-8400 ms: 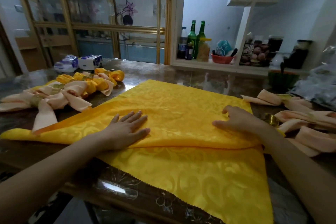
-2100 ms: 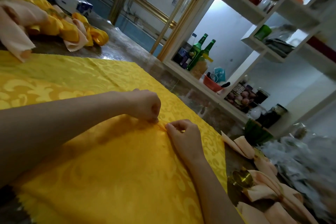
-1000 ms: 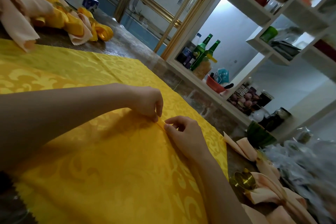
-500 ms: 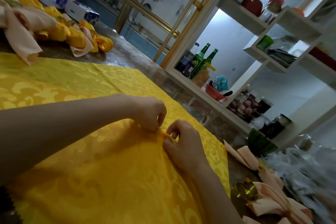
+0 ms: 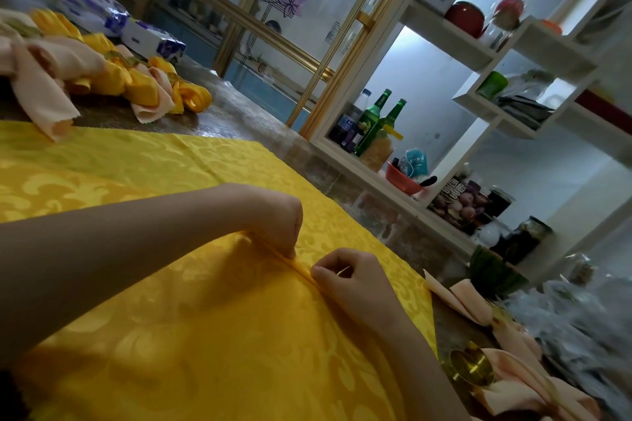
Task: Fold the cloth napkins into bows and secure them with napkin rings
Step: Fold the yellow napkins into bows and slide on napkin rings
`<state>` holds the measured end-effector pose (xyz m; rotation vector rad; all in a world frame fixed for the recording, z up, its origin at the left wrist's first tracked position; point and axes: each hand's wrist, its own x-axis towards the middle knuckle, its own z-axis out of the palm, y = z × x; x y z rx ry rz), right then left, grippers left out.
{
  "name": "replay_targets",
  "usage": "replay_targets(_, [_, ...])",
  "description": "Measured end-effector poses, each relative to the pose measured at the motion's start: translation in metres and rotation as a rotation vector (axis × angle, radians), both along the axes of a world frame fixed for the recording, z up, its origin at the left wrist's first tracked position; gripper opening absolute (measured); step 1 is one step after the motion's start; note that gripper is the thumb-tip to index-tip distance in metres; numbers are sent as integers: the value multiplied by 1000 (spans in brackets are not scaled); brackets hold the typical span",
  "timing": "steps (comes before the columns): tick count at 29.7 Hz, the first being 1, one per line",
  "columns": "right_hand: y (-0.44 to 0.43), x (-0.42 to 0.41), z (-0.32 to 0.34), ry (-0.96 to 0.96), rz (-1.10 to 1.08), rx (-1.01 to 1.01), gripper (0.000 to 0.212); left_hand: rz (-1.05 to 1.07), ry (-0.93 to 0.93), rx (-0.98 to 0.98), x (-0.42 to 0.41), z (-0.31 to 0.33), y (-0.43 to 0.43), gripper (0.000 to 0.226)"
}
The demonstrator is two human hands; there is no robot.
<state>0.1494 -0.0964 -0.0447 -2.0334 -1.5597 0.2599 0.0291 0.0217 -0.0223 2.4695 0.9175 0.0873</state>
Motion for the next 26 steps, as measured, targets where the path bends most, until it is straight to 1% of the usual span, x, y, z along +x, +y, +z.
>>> replay_targets(2, [-2,2,2,4,-35,-45,6,1,-7,78,-2,0,-2,28])
replay_targets(4, [-5,4,5,-32,-52,-90,3,-7,-13,93,-3,-1,-2,26])
replay_targets(7, [-9,6,11,-18,-40,-146,8,-31,-1,114,-6,1,-5,23])
replay_targets(10, [-10,4,14,-27,-31,-144,9,-60,-1,184,-8,3,-10,18])
replay_targets(13, [-10,-3,15,-75,-25,-146,15,-80,30,289,-11,4,-18,16])
replay_targets(15, [-10,-9,15,-119,-3,-156,19,-101,65,321,-14,2,-22,16])
replay_targets(18, [-9,-15,18,-185,24,-229,18,-110,113,235,-17,1,-24,14])
replay_targets(21, [-11,-17,25,-102,29,-366,9,-83,92,92,-19,2,-21,8])
replay_targets(23, [-11,-17,26,-55,8,-356,13,-73,77,84,-20,0,-19,17])
replay_targets(25, [-11,-17,22,-102,-11,-313,19,-68,86,115,-19,-2,-17,30])
replay_targets(26, [-10,-17,21,-130,-14,-297,19,-63,87,121,-18,-3,-17,35])
